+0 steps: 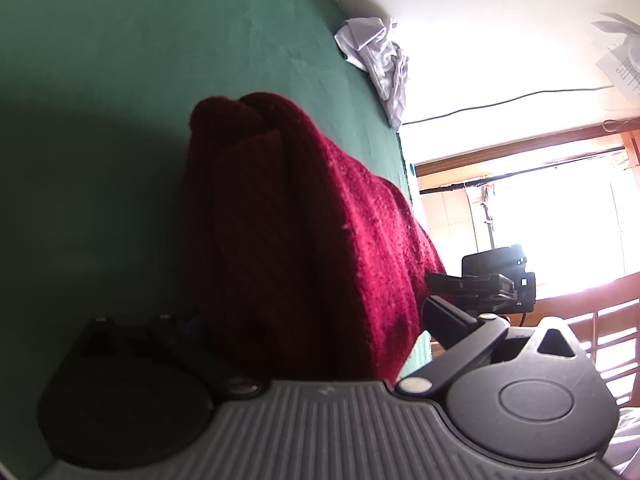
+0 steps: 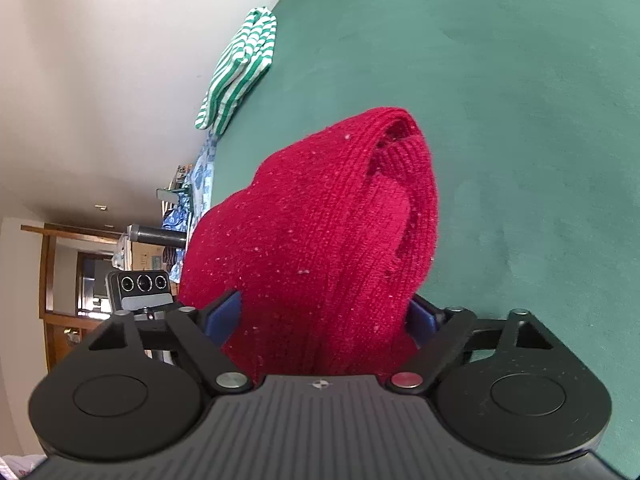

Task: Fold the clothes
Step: 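Close both grippers on the sides of the folded red sweater, then lift the red sweater bundle with both grippers toward the striped shirt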

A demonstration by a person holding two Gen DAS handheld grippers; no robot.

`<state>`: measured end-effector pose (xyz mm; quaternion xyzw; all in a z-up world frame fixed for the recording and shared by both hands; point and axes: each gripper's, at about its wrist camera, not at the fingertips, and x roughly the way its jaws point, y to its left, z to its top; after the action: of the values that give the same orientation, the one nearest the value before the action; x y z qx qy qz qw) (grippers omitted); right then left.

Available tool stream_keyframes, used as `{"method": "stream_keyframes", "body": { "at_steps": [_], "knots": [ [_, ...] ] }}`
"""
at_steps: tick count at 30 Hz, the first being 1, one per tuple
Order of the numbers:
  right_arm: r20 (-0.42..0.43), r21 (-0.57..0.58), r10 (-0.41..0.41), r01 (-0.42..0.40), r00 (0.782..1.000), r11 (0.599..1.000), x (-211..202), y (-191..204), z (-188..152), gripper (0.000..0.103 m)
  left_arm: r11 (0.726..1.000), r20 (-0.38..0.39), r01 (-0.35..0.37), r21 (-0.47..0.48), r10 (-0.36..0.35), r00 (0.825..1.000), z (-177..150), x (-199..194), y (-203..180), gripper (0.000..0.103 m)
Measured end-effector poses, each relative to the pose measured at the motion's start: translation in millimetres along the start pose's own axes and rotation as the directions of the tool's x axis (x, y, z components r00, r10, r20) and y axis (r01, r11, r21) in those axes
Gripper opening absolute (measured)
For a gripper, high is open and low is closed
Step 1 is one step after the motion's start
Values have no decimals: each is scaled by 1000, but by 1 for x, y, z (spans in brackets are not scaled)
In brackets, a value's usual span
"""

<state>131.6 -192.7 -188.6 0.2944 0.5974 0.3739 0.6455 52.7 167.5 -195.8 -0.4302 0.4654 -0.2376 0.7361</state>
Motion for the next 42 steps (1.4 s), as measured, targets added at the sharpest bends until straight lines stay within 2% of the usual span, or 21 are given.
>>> {"method": "stream_keyframes", "body": {
  "at_steps": [7, 10, 11, 15, 21, 27, 32, 38, 42],
  "knots": [
    [17, -10, -21, 22, 1000, 1000, -3, 0, -4, 73, 1000, 32, -21, -5, 21, 999, -7, -4, -3, 100],
    [23, -28, -42, 42, 999, 999, -2, 3, -6, 71, 996, 57, -84, 31, 82, 995, -14, -5, -12, 93],
    [25, -35, -48, 49, 999, 998, -2, 4, -6, 71, 994, 66, -104, 39, 101, 993, -16, -5, -15, 83],
    [35, -44, -66, 67, 997, 997, 0, 7, -7, 69, 991, 104, -134, 22, 131, 986, -23, -10, -16, 77],
    [57, -92, -127, 131, 990, 987, 6, 21, -8, 67, 969, 144, -244, 39, 236, 961, -33, -11, -32, 74],
    [81, -156, -185, 196, 979, 968, 9, 34, -11, 67, 952, 148, -301, 51, 291, 945, -27, 0, -42, 73],
    [113, -193, -217, 236, 970, 952, 10, 41, -16, 67, 917, 163, -393, 74, 377, 912, -26, 9, -60, 72],
    [177, -286, -271, 312, 946, 906, 10, 61, -24, 60, 829, 189, -539, 146, 512, 838, -28, 22, -94, 67],
    [196, -335, -276, 329, 941, 883, 7, 71, -24, 53, 785, 211, -592, 183, 557, 803, -26, 23, -112, 64]
  ]
}}
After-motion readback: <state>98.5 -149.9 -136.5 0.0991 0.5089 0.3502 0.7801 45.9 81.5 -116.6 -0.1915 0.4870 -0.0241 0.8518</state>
